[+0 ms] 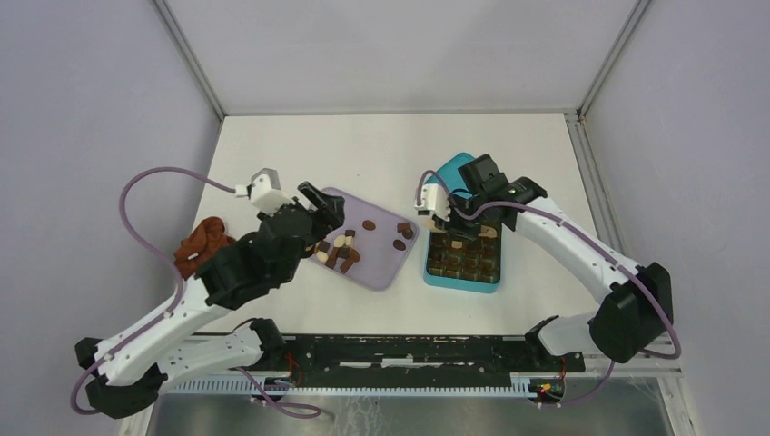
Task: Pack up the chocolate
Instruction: Pick up the fake chocolate from the plate, then adjust the packing box at the center of the board.
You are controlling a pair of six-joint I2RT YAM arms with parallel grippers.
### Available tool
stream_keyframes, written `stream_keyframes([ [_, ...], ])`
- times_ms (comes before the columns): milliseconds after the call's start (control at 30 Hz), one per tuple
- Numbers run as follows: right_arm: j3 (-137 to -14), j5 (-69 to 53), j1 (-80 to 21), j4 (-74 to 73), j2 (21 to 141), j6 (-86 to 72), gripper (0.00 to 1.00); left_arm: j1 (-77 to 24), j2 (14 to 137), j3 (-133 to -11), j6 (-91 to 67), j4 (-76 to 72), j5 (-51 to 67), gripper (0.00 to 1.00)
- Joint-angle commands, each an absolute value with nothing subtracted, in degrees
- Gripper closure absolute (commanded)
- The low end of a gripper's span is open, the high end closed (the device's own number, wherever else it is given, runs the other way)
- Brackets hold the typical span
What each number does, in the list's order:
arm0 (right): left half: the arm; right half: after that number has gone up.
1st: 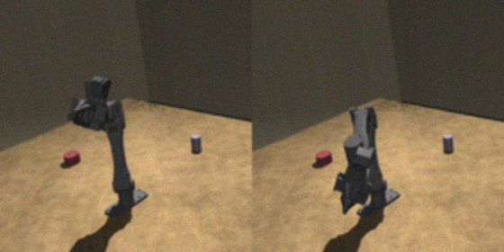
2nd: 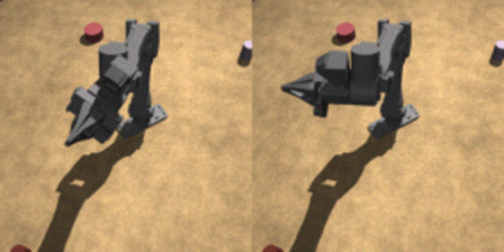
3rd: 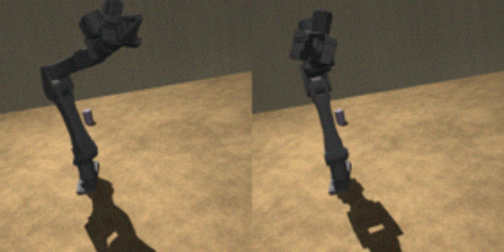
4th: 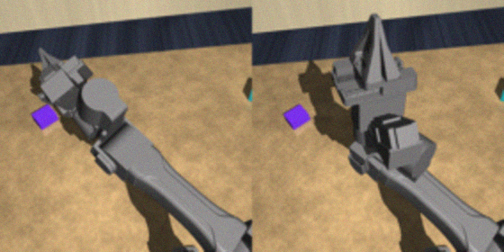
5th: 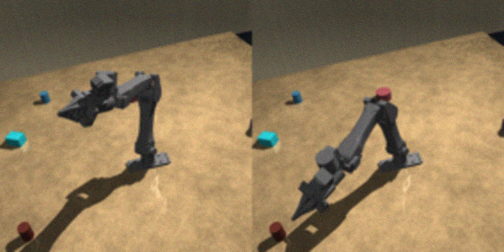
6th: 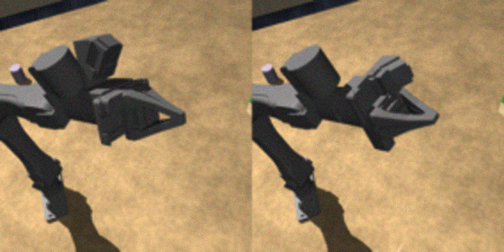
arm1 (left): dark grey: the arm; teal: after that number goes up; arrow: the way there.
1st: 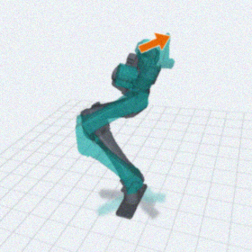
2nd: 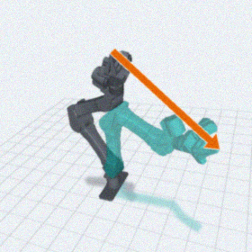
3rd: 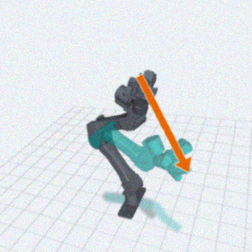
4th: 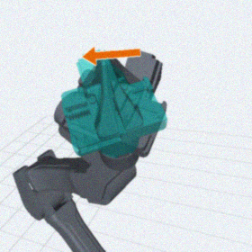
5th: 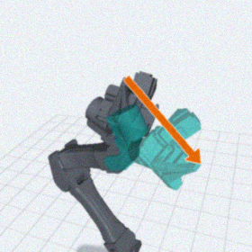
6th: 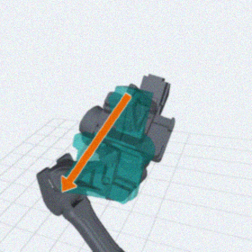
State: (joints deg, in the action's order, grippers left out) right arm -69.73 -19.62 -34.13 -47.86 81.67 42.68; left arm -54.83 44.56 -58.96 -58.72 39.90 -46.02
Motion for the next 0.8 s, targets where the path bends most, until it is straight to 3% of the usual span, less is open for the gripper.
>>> stream_keyframes([
  [0,-62.60,-21.96,-30.14,-48.42,74.67,45.53,0.87,-54.67,51.09,-57.92,-59.92,34.15,-42.43,0.12],
  [400,-55.18,-24.00,-16.65,-49.31,69.70,50.31,0.87,-51.27,83.91,-63.60,-51.77,24.14,-20.43,0.14],
  [767,-52.82,-26.27,-12.10,-49.17,69.37,51.68,0.87,-51.42,101.60,-72.32,-46.26,18.29,-8.50,0.33],
])
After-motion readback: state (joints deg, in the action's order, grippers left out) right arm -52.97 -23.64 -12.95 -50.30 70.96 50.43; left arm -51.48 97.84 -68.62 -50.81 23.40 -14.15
